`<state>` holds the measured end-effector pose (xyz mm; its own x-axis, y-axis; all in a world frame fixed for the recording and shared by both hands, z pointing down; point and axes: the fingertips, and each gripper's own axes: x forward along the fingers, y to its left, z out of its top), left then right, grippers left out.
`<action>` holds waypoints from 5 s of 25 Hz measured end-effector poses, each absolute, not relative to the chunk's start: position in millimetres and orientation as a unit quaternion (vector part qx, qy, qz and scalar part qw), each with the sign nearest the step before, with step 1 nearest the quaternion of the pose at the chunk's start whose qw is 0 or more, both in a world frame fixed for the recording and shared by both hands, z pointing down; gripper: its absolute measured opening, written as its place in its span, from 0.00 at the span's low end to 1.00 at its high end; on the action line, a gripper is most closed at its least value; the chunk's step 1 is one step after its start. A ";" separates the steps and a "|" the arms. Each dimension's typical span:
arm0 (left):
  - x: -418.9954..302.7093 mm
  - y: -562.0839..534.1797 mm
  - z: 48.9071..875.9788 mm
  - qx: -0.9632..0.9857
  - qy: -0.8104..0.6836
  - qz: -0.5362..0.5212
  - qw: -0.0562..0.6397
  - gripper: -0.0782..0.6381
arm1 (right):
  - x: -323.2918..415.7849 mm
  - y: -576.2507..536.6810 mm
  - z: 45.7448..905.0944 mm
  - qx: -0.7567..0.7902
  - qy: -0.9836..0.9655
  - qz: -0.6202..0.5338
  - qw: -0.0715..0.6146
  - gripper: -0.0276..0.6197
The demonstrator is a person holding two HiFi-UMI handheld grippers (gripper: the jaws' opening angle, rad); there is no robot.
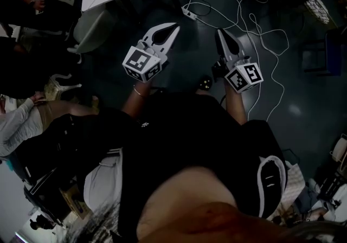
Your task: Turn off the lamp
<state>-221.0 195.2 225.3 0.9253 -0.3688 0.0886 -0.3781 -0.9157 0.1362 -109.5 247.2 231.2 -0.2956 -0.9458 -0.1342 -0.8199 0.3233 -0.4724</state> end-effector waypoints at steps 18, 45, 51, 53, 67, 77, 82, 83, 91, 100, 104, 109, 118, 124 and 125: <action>-135.7 184.5 223.6 0.971 -0.228 0.050 0.050 0.12 | -14.5 227.1 237.9 -0.526 0.806 -0.176 0.206 0.04; 7.4 123.1 238.8 0.987 -0.137 0.022 0.080 0.12 | 96.0 209.8 250.0 -0.603 0.761 -0.162 0.176 0.04; 16.9 83.8 247.0 0.983 -0.160 0.031 0.088 0.12 | 108.7 164.7 248.9 -0.585 0.774 -0.167 0.175 0.04; 20.2 70.3 245.8 0.982 -0.164 0.027 0.087 0.12 | 111.3 148.9 246.9 -0.577 0.780 -0.168 0.173 0.04; 14.1 -10.1 252.9 0.973 -0.212 0.026 0.088 0.12 | 111.1 55.0 250.2 -0.533 0.811 -0.181 0.158 0.04; -2.7 -50.4 255.8 0.963 -0.250 0.016 0.096 0.12 | 93.5 3.9 245.6 -0.496 0.839 -0.180 0.132 0.04; -9.7 -56.9 256.9 0.962 -0.255 0.005 0.094 0.12 | 88.1 -8.7 248.0 -0.487 0.844 -0.187 0.125 0.04; -11.5 -57.9 257.2 0.961 -0.258 0.004 0.094 0.12 | 87.1 -11.2 249.4 -0.484 0.845 -0.189 0.124 0.04; -31.0 -65.5 265.0 0.946 -0.308 0.015 0.103 0.12 | 74.7 -35.4 253.7 -0.443 0.865 -0.206 0.112 0.04; -16.3 -89.6 274.9 0.928 -0.350 0.013 0.125 0.12 | 83.2 -69.9 267.4 -0.406 0.884 -0.214 0.091 0.04; -1.1 -102.0 289.3 0.924 -0.358 0.020 0.130 0.12 | 95.1 -87.2 281.6 -0.391 0.890 -0.223 0.078 0.05; 20.6 -119.7 301.1 0.920 -0.366 0.009 0.138 0.12 | 110.1 -111.6 300.2 -0.380 0.896 -0.221 0.062 0.05; 32.4 -141.5 340.7 0.908 -0.397 0.015 0.136 0.12 | 102.7 -159.5 355.7 -0.356 0.907 -0.227 0.012 0.06; 35.0 -143.4 367.4 0.898 -0.408 0.028 0.164 0.12 | 89.6 -190.2 392.2 -0.342 0.913 -0.219 -0.019 0.08; 37.6 -143.0 368.8 0.901 -0.402 0.020 0.162 0.12 | 87.1 -194.4 398.2 -0.340 0.915 -0.218 -0.024 0.09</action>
<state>37.6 -143.0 368.8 0.6763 -0.7176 0.1666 -0.7307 -0.6248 0.2751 87.1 -194.4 398.2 -0.7681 -0.6109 0.1919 -0.6318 0.6741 -0.3827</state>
